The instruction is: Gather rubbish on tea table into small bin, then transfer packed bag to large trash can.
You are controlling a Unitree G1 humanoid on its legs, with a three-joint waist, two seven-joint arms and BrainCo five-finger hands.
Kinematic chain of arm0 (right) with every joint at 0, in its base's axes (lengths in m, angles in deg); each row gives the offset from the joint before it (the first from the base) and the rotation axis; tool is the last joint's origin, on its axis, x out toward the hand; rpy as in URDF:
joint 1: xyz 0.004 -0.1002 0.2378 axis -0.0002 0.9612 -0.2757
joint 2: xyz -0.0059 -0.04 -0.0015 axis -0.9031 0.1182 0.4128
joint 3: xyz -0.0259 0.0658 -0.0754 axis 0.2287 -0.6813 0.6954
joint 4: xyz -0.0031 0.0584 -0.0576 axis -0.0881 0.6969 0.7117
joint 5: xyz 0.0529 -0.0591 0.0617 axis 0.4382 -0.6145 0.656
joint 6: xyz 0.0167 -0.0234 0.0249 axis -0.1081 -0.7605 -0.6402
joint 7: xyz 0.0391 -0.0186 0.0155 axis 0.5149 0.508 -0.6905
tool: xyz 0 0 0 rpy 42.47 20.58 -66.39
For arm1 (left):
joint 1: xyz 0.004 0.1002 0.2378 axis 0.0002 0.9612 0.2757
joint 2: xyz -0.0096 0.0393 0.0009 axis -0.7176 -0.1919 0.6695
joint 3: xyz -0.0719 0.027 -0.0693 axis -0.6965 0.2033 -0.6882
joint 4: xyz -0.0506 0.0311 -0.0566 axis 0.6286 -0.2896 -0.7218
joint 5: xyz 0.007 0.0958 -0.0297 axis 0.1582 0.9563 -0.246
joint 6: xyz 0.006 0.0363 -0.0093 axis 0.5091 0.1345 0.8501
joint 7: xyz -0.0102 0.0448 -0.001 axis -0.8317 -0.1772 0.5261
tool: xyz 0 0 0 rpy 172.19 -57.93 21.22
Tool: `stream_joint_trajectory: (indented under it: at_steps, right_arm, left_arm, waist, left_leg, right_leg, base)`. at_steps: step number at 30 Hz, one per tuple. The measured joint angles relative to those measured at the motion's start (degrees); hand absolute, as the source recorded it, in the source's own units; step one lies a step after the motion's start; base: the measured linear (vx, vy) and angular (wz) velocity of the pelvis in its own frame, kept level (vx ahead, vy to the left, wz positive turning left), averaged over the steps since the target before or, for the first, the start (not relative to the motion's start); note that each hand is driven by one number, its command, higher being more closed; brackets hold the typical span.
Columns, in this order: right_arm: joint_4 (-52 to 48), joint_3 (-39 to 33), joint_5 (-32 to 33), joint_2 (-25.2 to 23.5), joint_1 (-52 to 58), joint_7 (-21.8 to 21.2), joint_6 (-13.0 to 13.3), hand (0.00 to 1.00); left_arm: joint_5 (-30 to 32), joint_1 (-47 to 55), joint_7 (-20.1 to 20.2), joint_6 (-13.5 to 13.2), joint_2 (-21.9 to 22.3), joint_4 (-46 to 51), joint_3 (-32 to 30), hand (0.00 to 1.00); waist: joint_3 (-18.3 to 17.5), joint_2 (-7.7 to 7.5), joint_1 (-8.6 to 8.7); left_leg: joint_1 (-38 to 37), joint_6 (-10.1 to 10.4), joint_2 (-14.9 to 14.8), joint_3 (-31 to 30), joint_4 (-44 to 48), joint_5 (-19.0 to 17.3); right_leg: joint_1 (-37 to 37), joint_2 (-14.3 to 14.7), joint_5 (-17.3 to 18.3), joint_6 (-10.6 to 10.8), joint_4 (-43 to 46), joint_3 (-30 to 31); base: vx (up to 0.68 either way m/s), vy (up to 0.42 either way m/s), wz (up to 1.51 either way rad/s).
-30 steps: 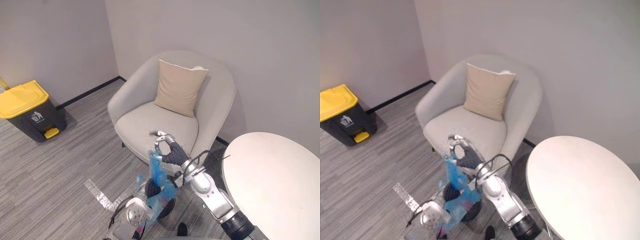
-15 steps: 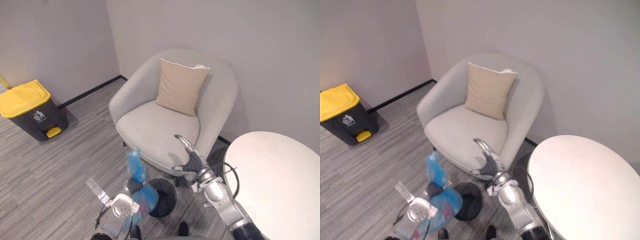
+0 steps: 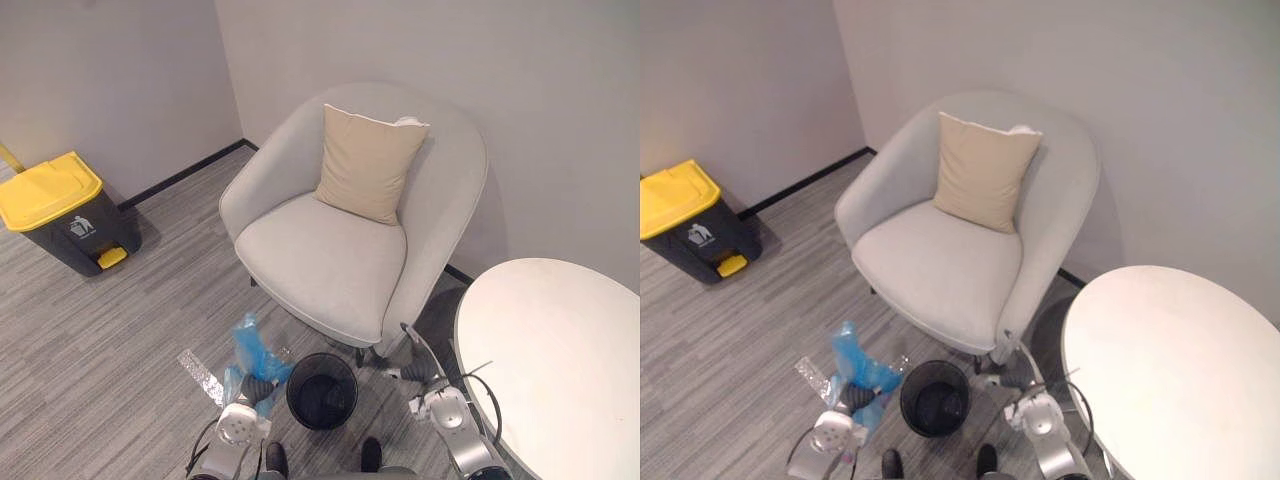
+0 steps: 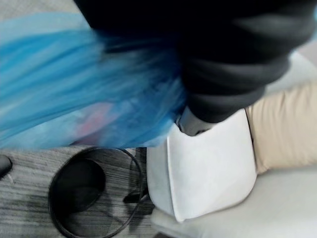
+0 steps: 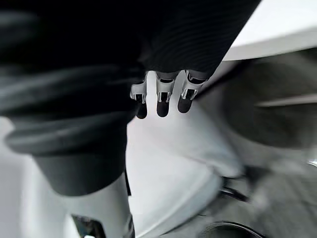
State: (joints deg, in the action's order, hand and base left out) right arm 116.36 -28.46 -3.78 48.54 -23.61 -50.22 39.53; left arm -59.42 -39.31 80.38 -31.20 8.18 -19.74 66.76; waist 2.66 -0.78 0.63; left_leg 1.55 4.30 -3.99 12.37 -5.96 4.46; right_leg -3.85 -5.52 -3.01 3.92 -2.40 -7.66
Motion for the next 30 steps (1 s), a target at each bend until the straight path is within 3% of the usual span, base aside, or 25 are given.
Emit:
stream_joint_trajectory:
  at_steps: [3,5,8,11,12,14,15,16,19,21,22,23,25,26,28,30]
  right_arm:
    - [7.62,-4.55,5.50,-0.11,-1.13,-0.34,-1.54,0.00]
    - [11.62,-6.76,9.07,-0.96,-1.07,-0.14,-2.67,0.00]
    - [11.67,-7.56,11.36,-3.26,-0.71,0.56,-3.38,0.00]
    - [11.67,-8.18,12.56,-6.63,-0.46,1.18,-3.62,0.00]
    - [11.68,-8.57,12.60,-7.17,-0.52,1.20,-3.77,0.00]
    - [11.09,-8.70,12.96,-7.89,-1.32,1.29,-4.08,0.00]
    - [11.10,-8.74,13.00,-8.19,-0.64,1.32,-4.08,0.00]
    - [11.13,-8.80,13.03,-8.53,-0.09,1.34,-4.07,0.00]
    - [11.11,-9.11,14.07,-9.12,0.44,1.49,-4.06,0.00]
    - [10.82,-9.22,14.21,-8.70,-0.58,1.98,-4.05,0.00]
    - [10.73,-9.16,14.24,-8.42,-0.60,2.41,-4.05,0.00]
    - [10.40,-9.10,14.33,-7.90,-1.43,2.57,-4.04,0.00]
    - [9.33,-9.02,14.64,-7.57,-0.63,3.03,-4.06,0.00]
    - [9.06,-8.98,14.63,-7.79,-0.50,3.54,-4.06,0.00]
    - [8.98,-9.04,14.55,-8.14,-1.08,3.78,-4.03,0.00]
    - [9.03,-9.15,14.55,-7.84,-1.33,4.61,-4.02,0.00]
  left_arm:
    - [-0.16,0.45,0.34,-0.10,1.29,-5.31,-4.21,1.00]
    - [-1.54,-0.79,0.24,1.46,2.13,-13.75,-7.51,1.00]
    - [-2.72,-1.35,-0.10,2.32,2.37,-16.67,-8.38,1.00]
    - [-4.78,-4.53,-0.62,2.72,2.50,-17.66,-8.74,1.00]
    - [-5.33,-5.68,-1.02,2.76,3.37,-17.52,-9.95,1.00]
    - [-6.41,-6.79,-1.44,2.73,4.76,-17.17,-12.08,1.00]
    - [-6.75,-6.79,-1.40,2.72,4.83,-16.54,-12.11,1.00]
    - [-6.82,-6.55,-1.41,2.72,4.84,-15.63,-12.36,1.00]
    - [-6.89,-5.81,-1.49,2.71,4.74,-14.50,-13.35,1.00]
    - [-7.12,-5.65,-1.49,2.78,6.69,-14.47,-14.28,1.00]
    - [-7.74,-5.31,-1.65,2.68,7.79,-14.41,-14.37,1.00]
    - [-8.04,-5.16,-2.22,2.74,9.07,-14.59,-13.89,1.00]
    - [-8.66,-5.00,-2.44,2.72,9.95,-14.57,-11.67,1.00]
    - [-9.11,-4.78,-2.46,2.66,10.19,-14.56,-10.86,1.00]
    - [-9.12,-4.76,-2.44,2.63,10.53,-14.56,-10.82,1.00]
    - [-9.06,-4.58,-2.46,2.66,10.56,-14.66,-10.28,1.00]
  waist:
    - [0.61,0.44,-0.24]
    - [2.30,0.43,-0.41]
    - [4.05,-0.41,-0.69]
    - [5.48,-1.89,-0.88]
    - [5.50,-1.66,-1.01]
    - [6.38,-0.51,-2.00]
    - [6.23,-0.85,-2.00]
    - [5.85,-1.47,-2.06]
    - [4.82,-3.45,-3.17]
    - [4.79,-1.93,-4.06]
    - [4.81,-1.31,-5.09]
    - [5.36,0.68,-5.23]
    - [5.57,1.80,-4.73]
    - [5.75,2.26,-4.27]
    - [6.09,1.61,-4.23]
    - [6.32,1.12,-3.91]
  left_leg:
    - [-0.71,0.03,0.01,0.24,0.01,-0.14]
    - [-1.99,0.07,-0.22,1.31,0.03,-0.32]
    - [-0.55,0.06,-0.59,2.46,1.01,-0.32]
    - [6.21,-0.85,-1.93,3.32,10.93,-3.83]
    - [8.35,-1.45,-3.68,3.74,14.65,-5.41]
    - [9.51,-1.98,-5.80,4.11,16.59,-6.66]
    - [9.40,-2.00,-5.71,3.23,17.43,-6.75]
    - [9.92,-1.97,-5.46,2.32,18.14,-6.72]
    - [14.60,-0.42,-5.49,0.12,21.94,-5.40]
    - [16.43,0.37,-6.11,-1.30,21.02,-3.12]
    - [16.75,0.44,-6.74,-1.44,19.41,-1.51]
    - [17.47,0.20,-7.81,-3.04,17.75,0.36]
    - [17.40,-0.81,-8.34,-4.31,13.77,1.84]
    - [17.26,-0.09,-8.79,-4.25,11.16,0.78]
    - [18.52,0.57,-9.65,-1.52,12.01,-0.12]
    - [20.42,0.35,-8.34,-0.19,22.53,-0.55]
  right_leg:
    - [0.85,0.00,0.04,0.01,0.04,0.15]
    - [1.45,0.15,0.03,0.01,0.55,0.67]
    - [-1.32,0.25,0.12,-0.09,2.93,1.68]
    - [-5.41,-0.39,-0.09,0.23,6.73,2.07]
    - [-6.64,0.36,-1.34,1.86,7.43,2.55]
    - [-11.04,-0.57,6.74,-1.50,25.60,1.47]
    - [-11.47,-2.13,10.66,-0.28,35.53,1.82]
    - [-10.66,-3.11,12.43,0.58,40.40,2.64]
    - [-8.19,-3.29,19.16,3.12,43.03,6.65]
    - [-6.13,-1.07,22.61,2.04,36.18,6.14]
    - [-4.64,-0.12,24.64,-0.61,31.54,5.07]
    - [-4.81,1.21,24.63,-1.49,30.60,3.23]
    - [-5.17,2.39,24.34,-2.53,31.20,0.13]
    - [-5.29,2.62,23.88,-3.29,30.62,-2.23]
    - [-5.87,1.66,22.16,-5.82,29.22,-4.93]
    - [-6.03,-0.12,20.46,-6.38,27.88,-7.48]
  base:
    - [0.01,0.000,-0.03]
    - [0.00,0.001,-0.20]
    - [-0.05,0.003,-0.20]
    - [-0.10,-0.005,-0.11]
    - [-0.16,0.003,-0.27]
    - [-0.14,-0.003,-0.14]
    - [-0.08,-0.082,0.28]
    - [-0.09,-0.164,0.40]
    - [-0.13,-0.232,0.36]
    - [-0.19,-0.258,0.23]
    - [-0.21,-0.224,0.12]
    - [-0.27,-0.226,0.32]
    - [-0.26,-0.215,0.82]
    - [-0.23,-0.167,0.91]
    - [-0.21,-0.099,0.65]
    - [-0.10,-0.026,0.60]
